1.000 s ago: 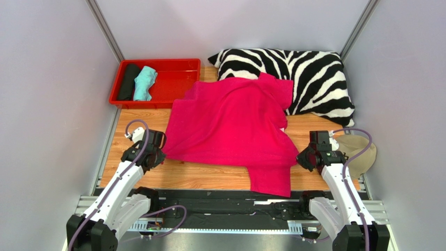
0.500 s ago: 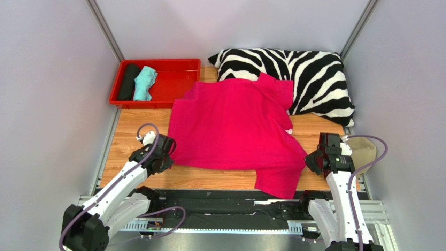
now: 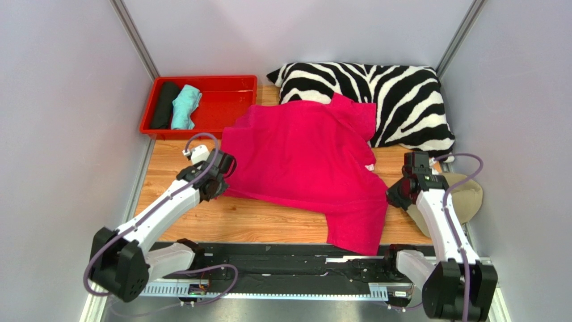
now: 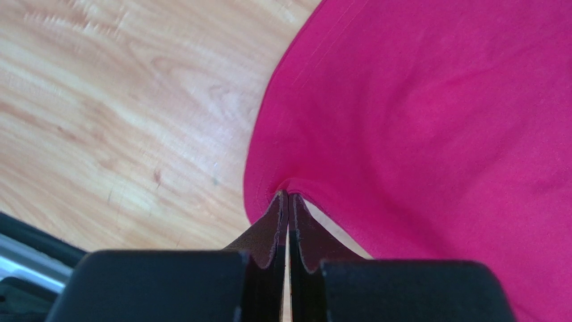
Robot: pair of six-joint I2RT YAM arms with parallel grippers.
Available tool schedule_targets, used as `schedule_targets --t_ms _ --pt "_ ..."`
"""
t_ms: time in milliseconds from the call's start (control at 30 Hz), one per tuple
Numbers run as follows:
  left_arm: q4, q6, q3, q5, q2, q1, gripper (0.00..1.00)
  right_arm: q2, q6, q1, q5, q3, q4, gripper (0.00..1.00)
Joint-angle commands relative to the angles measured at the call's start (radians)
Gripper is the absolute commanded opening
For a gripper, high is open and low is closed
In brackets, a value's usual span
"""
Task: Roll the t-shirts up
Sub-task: Flatten out the T-shirt at the center of the board.
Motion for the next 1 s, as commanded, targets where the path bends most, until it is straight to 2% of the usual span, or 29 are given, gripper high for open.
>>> schedule_targets --t_ms 0,233,467,633,767,967 --pt "0.031 0.057 0.087 -0.062 0.137 -0.004 0.05 0.126 -0.058 0.051 -0.019 0.105 0.127 0.00" --pt "0.054 0.102 0.207 -0.093 0.299 -0.004 0.05 0.333 -0.098 0.066 -0.003 0.224 0.168 0.00" --pt "0.031 0.139 0.343 -0.132 0.452 -0.001 0.06 0.464 -0.115 0.066 -0.003 0.338 0.177 0.00" --pt "0.059 0.185 0.383 -0.117 0.491 -0.001 0.06 0.486 -0.106 0.063 0.007 0.366 0.188 0.00" --pt "0.061 0.211 0.432 -0.111 0.553 0.005 0.06 0.493 -0.110 0.014 -0.023 0.364 0.203 0.00" --pt "0.094 0.237 0.448 -0.061 0.577 0.059 0.06 0.528 -0.122 0.002 -0.057 0.386 0.226 0.00"
